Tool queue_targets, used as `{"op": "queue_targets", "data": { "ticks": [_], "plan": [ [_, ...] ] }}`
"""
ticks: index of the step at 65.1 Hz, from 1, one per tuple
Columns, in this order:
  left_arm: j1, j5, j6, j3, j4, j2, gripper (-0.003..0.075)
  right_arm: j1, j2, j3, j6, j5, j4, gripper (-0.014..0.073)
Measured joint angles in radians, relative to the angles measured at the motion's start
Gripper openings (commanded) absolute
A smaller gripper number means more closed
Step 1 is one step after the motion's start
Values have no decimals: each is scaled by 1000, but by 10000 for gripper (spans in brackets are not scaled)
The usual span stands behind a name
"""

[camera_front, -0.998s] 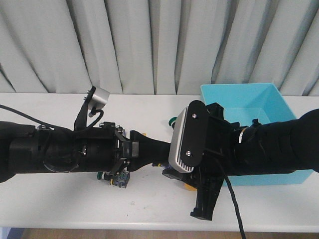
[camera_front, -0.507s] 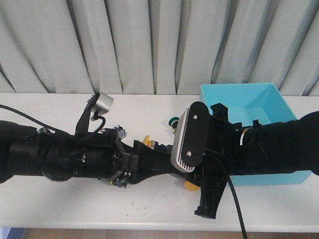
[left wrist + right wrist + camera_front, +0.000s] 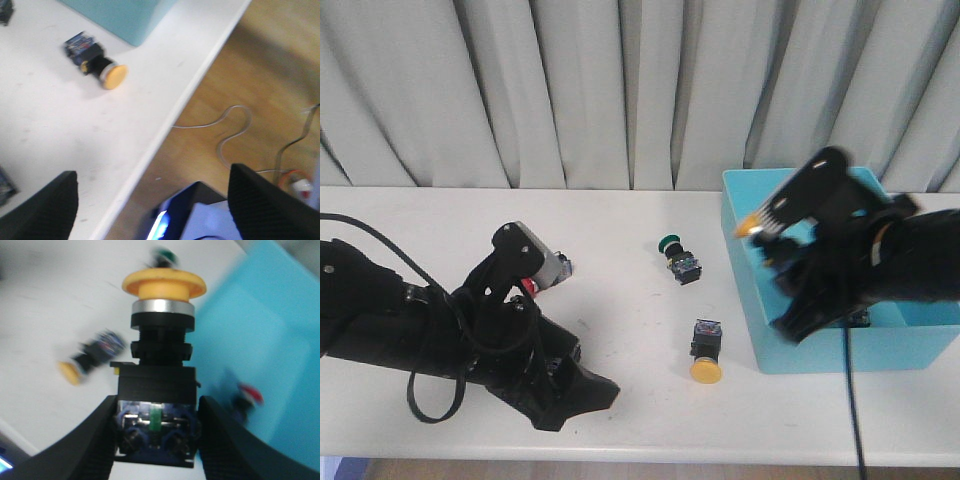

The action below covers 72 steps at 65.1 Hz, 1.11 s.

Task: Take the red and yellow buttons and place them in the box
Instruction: 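Open the left gripper and carry the yellow button over the box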

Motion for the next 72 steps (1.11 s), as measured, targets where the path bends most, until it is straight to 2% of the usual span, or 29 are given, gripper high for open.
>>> {"op": "queue_targets", "data": {
  "ticks": [10, 23, 41, 57, 72],
  "plan": [
    [0, -89, -41, 0, 113, 0, 586, -188, 102, -99, 160, 153, -9, 267],
    [0, -181, -61, 0, 194, 0, 586, -289, 301, -243, 212, 225, 26, 267],
    [0, -231, -62, 0, 275, 0, 586, -298, 597, -496, 215, 235, 68, 267],
    [0, -235, -62, 0, 285, 0, 586, -298, 846, -731, 215, 311, 76, 267],
    [0, -236, -62, 0, 285, 0, 586, -298, 989, -859, 213, 358, 77, 267]
  ]
}}
